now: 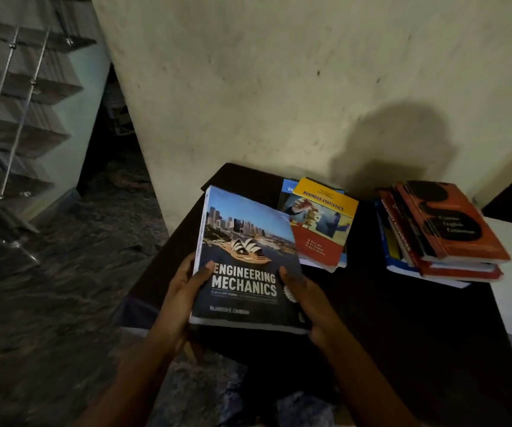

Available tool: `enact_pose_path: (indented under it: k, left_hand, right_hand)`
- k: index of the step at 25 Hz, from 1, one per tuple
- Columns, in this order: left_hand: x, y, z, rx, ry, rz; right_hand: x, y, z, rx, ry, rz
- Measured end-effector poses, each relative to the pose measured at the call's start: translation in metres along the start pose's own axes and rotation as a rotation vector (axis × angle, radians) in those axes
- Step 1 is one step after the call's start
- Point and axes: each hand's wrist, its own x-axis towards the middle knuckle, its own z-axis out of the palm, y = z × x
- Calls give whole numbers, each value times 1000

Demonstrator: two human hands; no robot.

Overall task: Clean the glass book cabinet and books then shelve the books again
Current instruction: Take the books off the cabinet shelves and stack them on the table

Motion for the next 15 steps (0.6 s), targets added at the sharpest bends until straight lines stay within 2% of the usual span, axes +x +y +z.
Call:
enact_pose_path:
  k: [2, 5, 8, 11, 13, 15]
  left_hand:
    - [12, -8, 0, 59, -8, 37]
    - [35, -29, -3, 241, -38, 89]
    - [71, -72, -15, 766, 19, 205]
    - [94, -114, -15, 1285, -55, 296]
    - [98, -128, -14, 1473, -76, 297]
    - [99, -134, -15, 1531, -27, 301]
  right_hand:
    - [1, -11, -8, -56, 118, -168]
    - [-3, -25, -15, -92, 200, -321]
    - [3, -40, -22, -78, 255, -421]
    - [31, -53, -43, -34, 322, -410]
    - [53, -55, -57, -56, 364, -364]
    - [71, -57, -65, -80, 382, -312]
